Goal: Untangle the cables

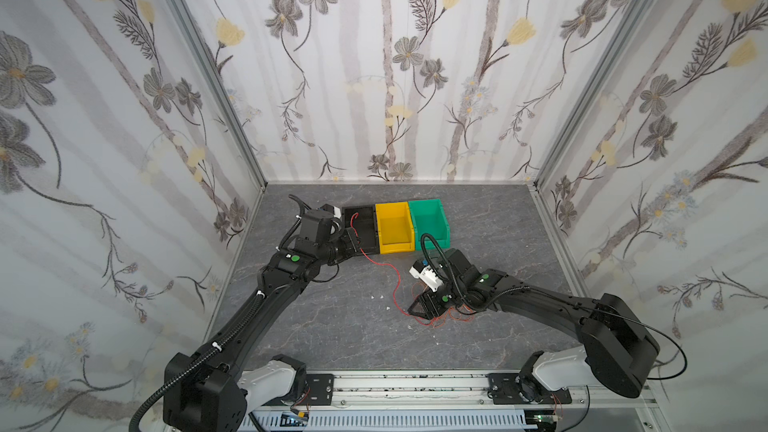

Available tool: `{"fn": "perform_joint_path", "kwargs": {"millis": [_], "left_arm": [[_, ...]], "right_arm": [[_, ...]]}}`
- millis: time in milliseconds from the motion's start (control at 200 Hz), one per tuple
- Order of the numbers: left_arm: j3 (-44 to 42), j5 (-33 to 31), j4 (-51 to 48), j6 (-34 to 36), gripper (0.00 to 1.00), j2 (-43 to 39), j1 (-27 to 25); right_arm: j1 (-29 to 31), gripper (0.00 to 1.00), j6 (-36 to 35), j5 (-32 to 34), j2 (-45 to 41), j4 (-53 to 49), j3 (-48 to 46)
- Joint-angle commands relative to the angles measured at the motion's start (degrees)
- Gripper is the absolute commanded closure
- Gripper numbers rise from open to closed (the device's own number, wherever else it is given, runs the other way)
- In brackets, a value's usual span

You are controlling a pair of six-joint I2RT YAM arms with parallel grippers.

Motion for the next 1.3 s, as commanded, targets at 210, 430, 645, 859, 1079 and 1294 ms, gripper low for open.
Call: {"fn": "perform_joint_path", "kwargs": {"millis": [210,430,645,859,1079,1294], "left_arm": [[-1.84,0.43,0.45,1.23,1.0,-0.18,0.93],[-0.98,1.31,0.16,1.51,1.0,-0.47,1.32],[-0.65,1.06,-0.9,2.29,1.0,-1.42,2.15],[-0.48,1.74,-1.3,2.49,1.0,-2.32,3.69],[-1.07,2.46,-1.12,2.49,1.0,-2.82,3.69],[-3.14,4.08,-0.17,2.5,1.0,-3.76,3.66]], "right_arm": [[-1.12,0.34,1.49,-6.63,0.37,5.51,0.55],[-0.7,0.36,-1.48,-3.93,3.59,1.95,1.2],[0.02,0.43,-4.07,-1.63,4.87,-1.2,1.5],[0.03,0.54,-5.06,0.64,4.95,-2.44,0.52],[0.02,0.84,-3.53,1.15,3.8,-0.57,1.15],[0.03,1.0,-1.65,0.73,2.33,2.74,3.41]]}}
